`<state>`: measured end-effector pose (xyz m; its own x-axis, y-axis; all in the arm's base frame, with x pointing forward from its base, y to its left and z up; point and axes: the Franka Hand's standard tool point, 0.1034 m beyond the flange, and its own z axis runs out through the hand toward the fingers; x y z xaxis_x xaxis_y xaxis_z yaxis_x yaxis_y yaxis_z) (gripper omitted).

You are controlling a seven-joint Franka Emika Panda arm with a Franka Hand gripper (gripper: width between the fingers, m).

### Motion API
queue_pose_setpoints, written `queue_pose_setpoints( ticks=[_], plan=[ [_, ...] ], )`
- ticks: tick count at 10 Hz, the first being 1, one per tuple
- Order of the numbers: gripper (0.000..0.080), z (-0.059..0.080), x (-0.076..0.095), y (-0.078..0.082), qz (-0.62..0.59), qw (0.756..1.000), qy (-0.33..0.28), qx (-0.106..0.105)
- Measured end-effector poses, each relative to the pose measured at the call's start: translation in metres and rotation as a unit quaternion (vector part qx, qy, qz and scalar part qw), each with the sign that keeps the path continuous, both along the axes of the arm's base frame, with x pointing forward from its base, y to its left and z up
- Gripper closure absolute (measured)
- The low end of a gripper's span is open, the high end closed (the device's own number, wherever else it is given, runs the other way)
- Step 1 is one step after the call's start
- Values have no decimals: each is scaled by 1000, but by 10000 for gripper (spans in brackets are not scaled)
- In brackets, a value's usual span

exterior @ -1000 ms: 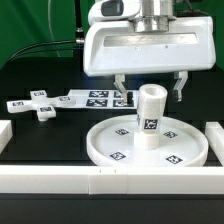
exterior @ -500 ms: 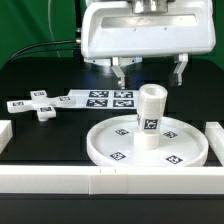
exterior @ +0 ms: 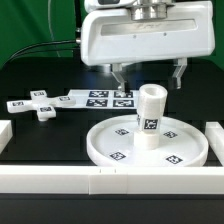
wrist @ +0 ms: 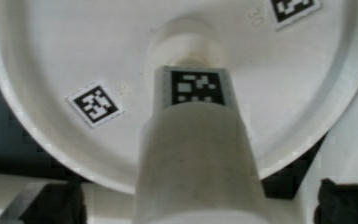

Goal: Assemble round table

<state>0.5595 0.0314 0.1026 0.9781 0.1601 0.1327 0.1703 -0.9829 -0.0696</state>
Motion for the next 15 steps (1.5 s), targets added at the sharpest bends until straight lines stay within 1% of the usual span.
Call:
queue_pose_setpoints(
  ticks=[1,2,3,4,5,6,7,10,13,15],
  plan=[
    [151,1,4,0,-1,1000,29,6],
    [151,0,0,4,0,998,56,10],
    [151,0,-5,8,7,995,100,13],
    [151,0,-3,10,11,991,130,16],
    [151,0,3,5,19,990,138,7],
    [151,1,8,2,23,991,134,1],
    [151,2,11,2,28,992,126,0],
    [151,1,11,2,28,992,126,1],
    [151,-6,15,-2,60,991,117,-2],
    [151,-6,15,-2,62,991,117,-2]
  ],
)
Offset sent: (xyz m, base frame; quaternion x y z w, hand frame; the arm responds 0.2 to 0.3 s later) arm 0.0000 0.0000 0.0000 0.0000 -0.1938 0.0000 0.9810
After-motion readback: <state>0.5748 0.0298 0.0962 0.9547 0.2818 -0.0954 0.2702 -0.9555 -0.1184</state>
